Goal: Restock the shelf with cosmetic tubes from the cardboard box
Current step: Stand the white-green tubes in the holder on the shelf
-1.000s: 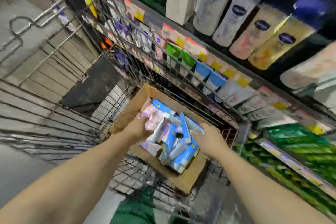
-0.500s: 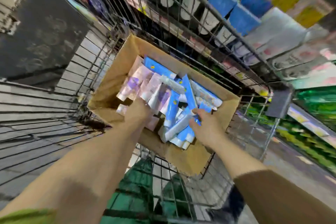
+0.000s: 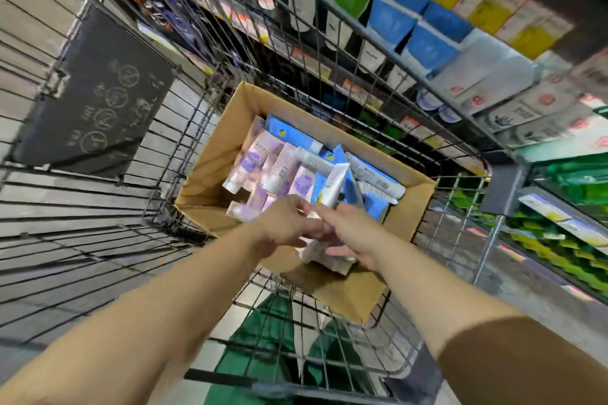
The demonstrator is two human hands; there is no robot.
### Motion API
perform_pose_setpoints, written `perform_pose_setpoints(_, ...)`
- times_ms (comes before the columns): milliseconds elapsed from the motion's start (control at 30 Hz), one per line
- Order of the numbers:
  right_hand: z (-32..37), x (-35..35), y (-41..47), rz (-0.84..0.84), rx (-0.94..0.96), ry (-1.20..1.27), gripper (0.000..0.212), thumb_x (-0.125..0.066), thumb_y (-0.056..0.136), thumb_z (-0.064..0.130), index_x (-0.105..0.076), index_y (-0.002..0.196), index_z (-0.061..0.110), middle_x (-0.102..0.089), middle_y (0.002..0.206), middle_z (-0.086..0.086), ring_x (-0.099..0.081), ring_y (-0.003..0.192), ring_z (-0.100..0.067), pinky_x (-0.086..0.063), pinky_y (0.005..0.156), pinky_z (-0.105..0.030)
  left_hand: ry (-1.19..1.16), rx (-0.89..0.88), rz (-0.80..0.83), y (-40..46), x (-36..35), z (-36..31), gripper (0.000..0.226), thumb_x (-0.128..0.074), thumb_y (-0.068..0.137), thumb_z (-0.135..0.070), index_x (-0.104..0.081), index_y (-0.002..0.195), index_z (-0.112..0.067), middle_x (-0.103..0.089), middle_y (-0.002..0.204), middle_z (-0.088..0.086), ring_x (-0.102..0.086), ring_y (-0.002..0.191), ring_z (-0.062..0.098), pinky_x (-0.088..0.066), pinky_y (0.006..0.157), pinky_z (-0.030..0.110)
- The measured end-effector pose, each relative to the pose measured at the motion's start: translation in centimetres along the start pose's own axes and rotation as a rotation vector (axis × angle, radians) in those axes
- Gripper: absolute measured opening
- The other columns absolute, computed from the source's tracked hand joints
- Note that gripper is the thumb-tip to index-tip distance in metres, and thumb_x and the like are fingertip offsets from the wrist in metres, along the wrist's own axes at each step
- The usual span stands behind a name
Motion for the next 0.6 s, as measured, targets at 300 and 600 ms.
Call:
perform_pose_setpoints(300, -1.4, 6.7, 0.1, -0.307, 0.117, 0.191, 0.032, -0.058, 0.093, 0.012, -0.045, 0.122, 0.017, -0.061, 0.102, -0.007, -0.059, 0.086, -0.022, -0.050, 0.065, -0.034, 0.195, -0.035, -0.245, 1.7, 1.6, 1.3, 0.017, -0.066, 0.084, -0.003, -0.063, 0.072, -0.015, -0.062, 0.071, 0.005, -0.056, 0.063, 0.015, -0.047, 0.055, 0.018)
perform_pose_setpoints(600, -2.3, 7.5, -0.3, -0.289, 0.192, 0.150, 0.026, -0.059, 0.093, 0.014, -0.054, 0.116, 0.022, -0.064, 0.096, 0.005, -0.057, 0.076, -0.008, -0.037, 0.052, -0.021, 0.427, 0.215, -0.193, 4.8, -0.7, 5.4, 0.017, -0.075, 0.073, -0.016, -0.069, 0.087, -0.008, -0.070, 0.077, 0.010, -0.062, 0.064, 0.021, -0.056, 0.065, 0.033)
Point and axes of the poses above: each hand's wrist, its own y-axis towards the middle knuckle, its own x-axis out of the back of the hand, z = x × y, the point moved 3 cm from there along y, towards the middle knuckle
